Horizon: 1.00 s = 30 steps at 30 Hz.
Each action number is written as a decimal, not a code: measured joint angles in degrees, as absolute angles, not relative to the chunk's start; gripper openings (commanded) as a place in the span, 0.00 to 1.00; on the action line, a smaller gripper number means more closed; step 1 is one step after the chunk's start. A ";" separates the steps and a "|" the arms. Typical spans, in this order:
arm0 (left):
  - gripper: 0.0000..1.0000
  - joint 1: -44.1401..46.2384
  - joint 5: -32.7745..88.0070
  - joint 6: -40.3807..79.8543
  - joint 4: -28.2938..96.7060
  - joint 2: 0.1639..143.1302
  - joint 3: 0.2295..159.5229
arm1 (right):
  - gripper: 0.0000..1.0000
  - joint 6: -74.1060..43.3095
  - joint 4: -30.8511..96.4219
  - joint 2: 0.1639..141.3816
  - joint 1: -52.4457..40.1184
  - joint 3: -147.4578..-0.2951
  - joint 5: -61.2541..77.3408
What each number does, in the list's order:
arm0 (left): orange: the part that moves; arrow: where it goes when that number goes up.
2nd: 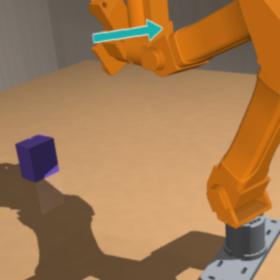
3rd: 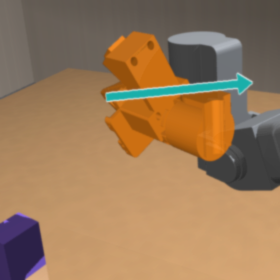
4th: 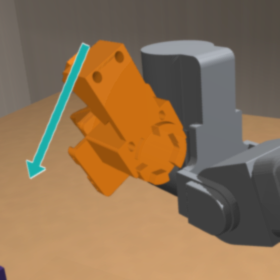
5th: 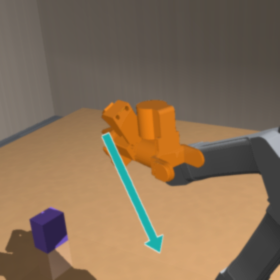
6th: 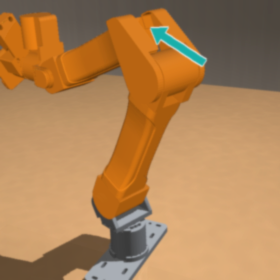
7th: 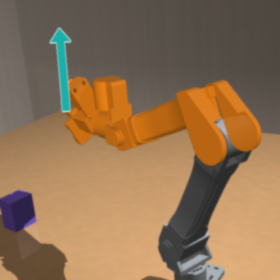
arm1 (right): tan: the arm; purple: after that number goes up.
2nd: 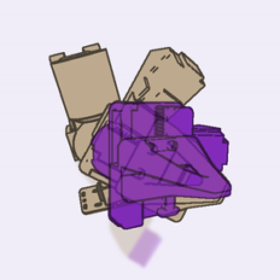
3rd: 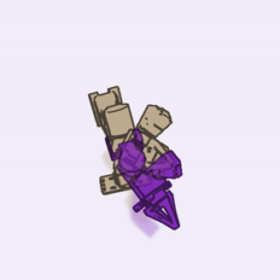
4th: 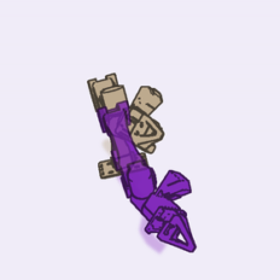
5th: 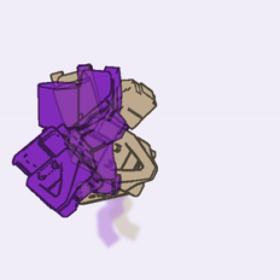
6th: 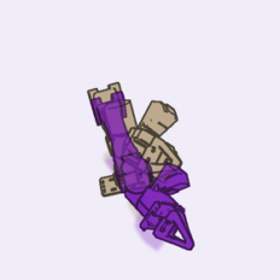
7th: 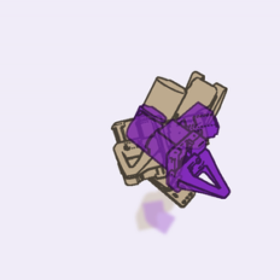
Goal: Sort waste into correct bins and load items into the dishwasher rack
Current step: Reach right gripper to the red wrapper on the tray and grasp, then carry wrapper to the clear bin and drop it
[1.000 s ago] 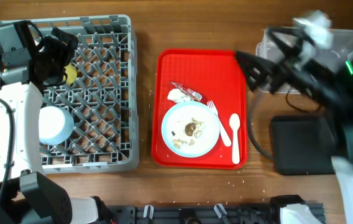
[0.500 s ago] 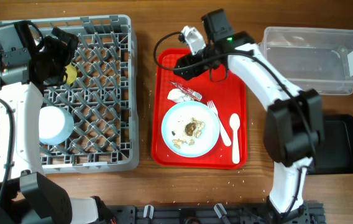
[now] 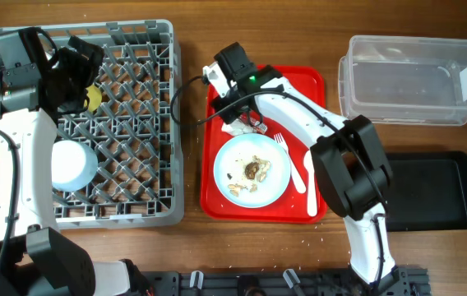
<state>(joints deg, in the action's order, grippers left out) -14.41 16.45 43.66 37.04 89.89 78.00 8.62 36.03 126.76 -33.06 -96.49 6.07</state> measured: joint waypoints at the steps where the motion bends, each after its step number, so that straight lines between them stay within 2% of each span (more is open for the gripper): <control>1: 1.00 -14.41 16.45 43.66 37.04 89.89 78.00 | 0.37 8.84 36.25 126.76 -32.95 -96.49 4.84; 4: 1.00 -14.41 16.45 43.66 37.04 89.89 78.00 | 0.36 8.86 37.21 126.76 -32.91 -96.49 2.33; 6: 1.00 -14.41 16.45 43.66 37.04 89.89 78.00 | 0.25 8.86 37.87 126.76 -32.91 -96.49 1.41; 8: 1.00 -14.41 16.45 43.66 37.04 89.89 78.00 | 0.08 8.60 38.09 126.76 -32.91 -96.49 1.15; 9: 1.00 -14.41 16.45 43.66 37.04 89.89 78.00 | 0.04 8.38 38.11 126.76 -32.91 -96.49 1.02; 15: 1.00 -14.41 16.45 43.66 37.04 89.89 78.00 | 0.04 3.53 37.17 126.76 -32.56 -97.23 -2.39; 19: 1.00 -14.41 16.45 43.66 37.04 89.89 78.00 | 0.04 -1.67 37.71 123.87 -27.44 -102.52 -9.89; 26: 1.00 -14.41 16.45 43.66 37.04 89.89 78.00 | 0.04 -16.49 39.22 108.55 -0.69 -105.71 -16.14; 27: 1.00 -14.41 16.43 43.66 37.04 89.89 78.00 | 0.07 -18.59 39.99 108.42 2.83 -105.78 -15.88; 28: 1.00 -14.41 16.45 43.66 37.04 89.89 78.00 | 0.44 -20.12 40.71 108.60 5.76 -105.78 -14.68; 29: 1.00 -14.41 16.43 43.66 37.04 89.89 78.00 | 0.91 -21.26 41.25 108.99 8.27 -105.73 -12.99; 30: 1.00 -14.41 16.45 43.66 37.04 89.89 78.00 | 1.00 -22.79 41.50 109.73 11.25 -105.73 -10.15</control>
